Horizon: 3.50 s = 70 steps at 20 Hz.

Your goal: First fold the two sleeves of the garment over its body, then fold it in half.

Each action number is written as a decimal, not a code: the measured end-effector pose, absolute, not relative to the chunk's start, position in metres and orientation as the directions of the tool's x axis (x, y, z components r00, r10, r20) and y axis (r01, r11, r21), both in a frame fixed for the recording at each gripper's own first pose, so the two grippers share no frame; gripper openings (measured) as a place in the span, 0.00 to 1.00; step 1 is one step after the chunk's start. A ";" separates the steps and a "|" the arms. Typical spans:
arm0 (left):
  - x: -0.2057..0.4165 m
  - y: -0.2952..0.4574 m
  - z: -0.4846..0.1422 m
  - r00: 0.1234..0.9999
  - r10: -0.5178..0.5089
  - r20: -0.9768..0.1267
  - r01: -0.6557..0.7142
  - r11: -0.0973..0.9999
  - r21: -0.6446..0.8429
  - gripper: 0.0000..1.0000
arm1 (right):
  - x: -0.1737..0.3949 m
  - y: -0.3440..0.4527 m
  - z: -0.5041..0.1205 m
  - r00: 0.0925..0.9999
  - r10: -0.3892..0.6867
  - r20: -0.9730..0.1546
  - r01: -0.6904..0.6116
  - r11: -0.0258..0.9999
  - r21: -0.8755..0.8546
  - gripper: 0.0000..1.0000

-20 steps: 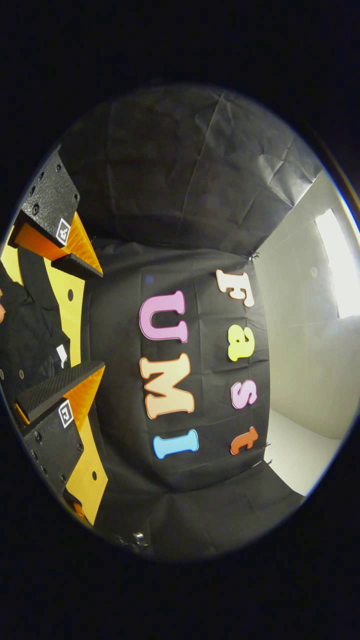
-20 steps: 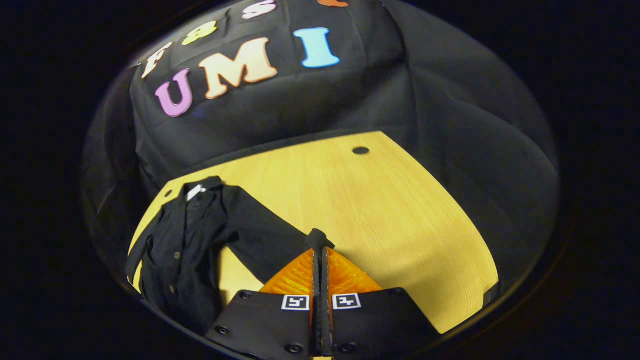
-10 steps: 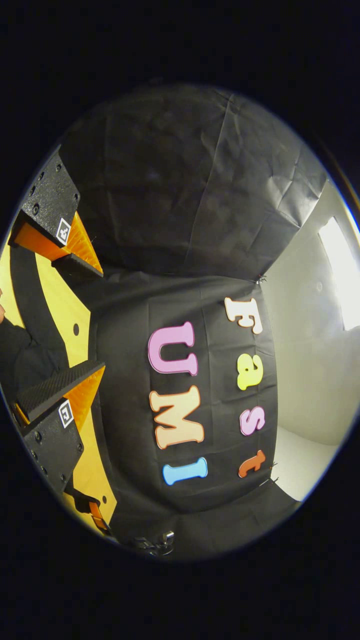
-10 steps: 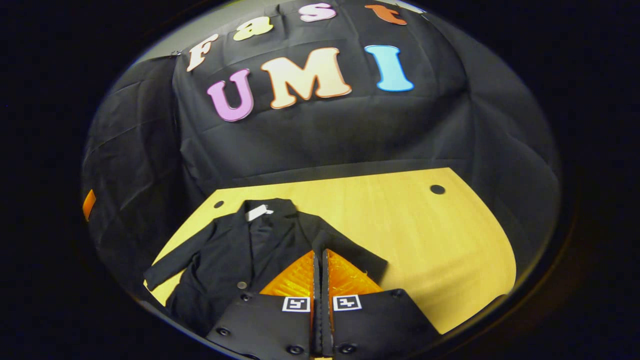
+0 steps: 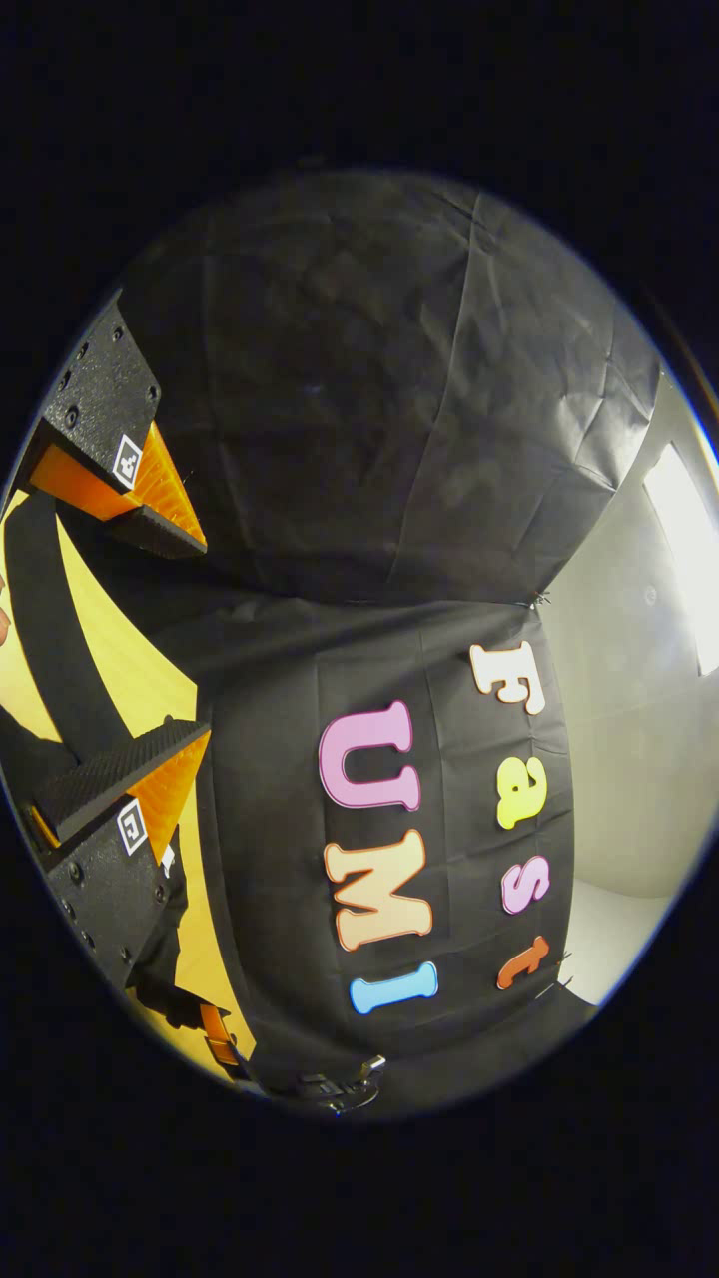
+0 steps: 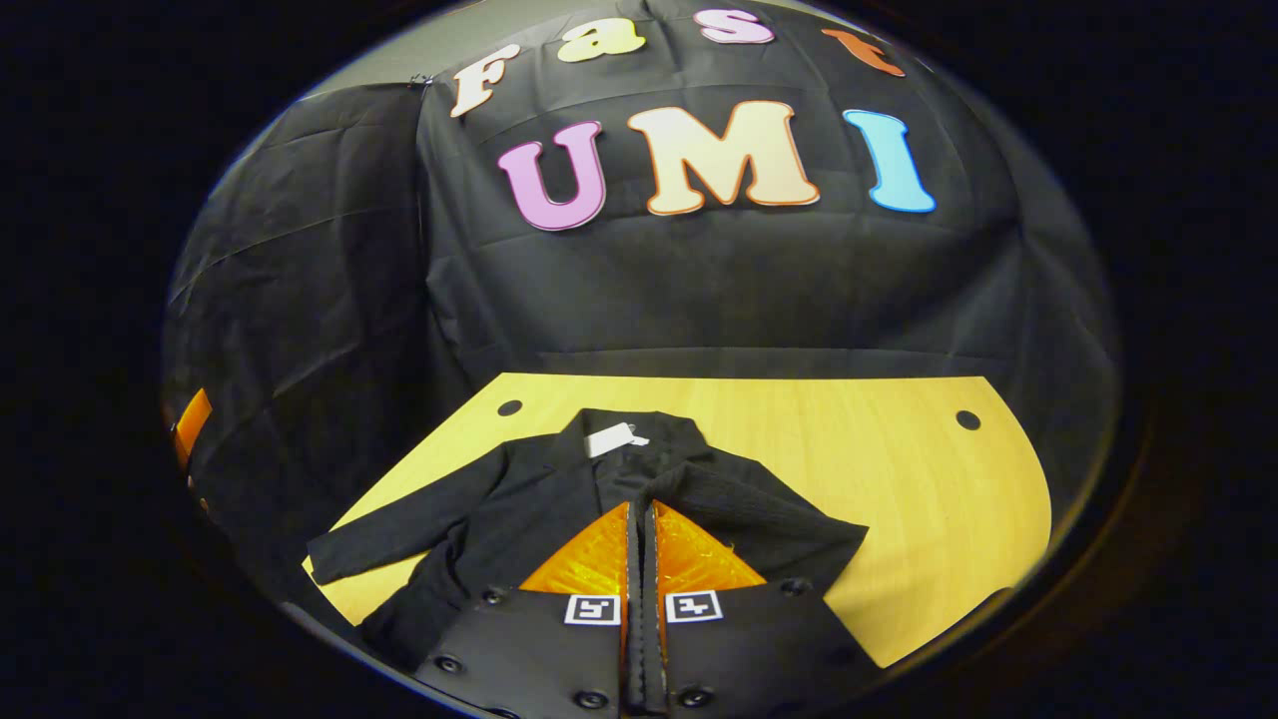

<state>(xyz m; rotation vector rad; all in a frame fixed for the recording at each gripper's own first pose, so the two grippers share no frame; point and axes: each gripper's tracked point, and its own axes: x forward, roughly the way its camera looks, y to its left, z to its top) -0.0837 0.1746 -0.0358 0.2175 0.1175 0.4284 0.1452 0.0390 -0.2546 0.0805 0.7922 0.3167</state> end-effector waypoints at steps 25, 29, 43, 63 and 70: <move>-0.115 0.312 -0.171 0.808 0.450 -0.380 -0.367 0.889 0.272 0.96 | 0.196 0.245 -0.280 0.654 0.372 -0.659 -0.370 0.917 0.150 0.97; -0.129 0.319 -0.213 0.758 0.431 -0.489 -0.359 0.902 0.240 0.95 | 0.198 0.227 -0.278 0.679 0.326 -0.657 -0.350 0.931 0.100 0.93; -0.190 0.329 -0.331 0.526 0.410 -0.745 -0.447 0.879 0.168 0.96 | 0.177 0.185 -0.276 0.688 0.246 -0.683 -0.324 0.946 0.014 0.97; -0.178 0.294 -0.321 0.539 0.326 -0.777 -0.504 0.864 0.013 0.00 | 0.153 0.145 -0.241 0.751 0.262 -0.606 -0.296 0.954 0.046 0.94; -0.098 0.254 -0.266 0.677 0.275 -0.683 -0.382 0.924 -0.007 0.00 | 0.128 0.122 -0.229 0.765 0.290 -0.575 -0.303 0.950 0.075 0.97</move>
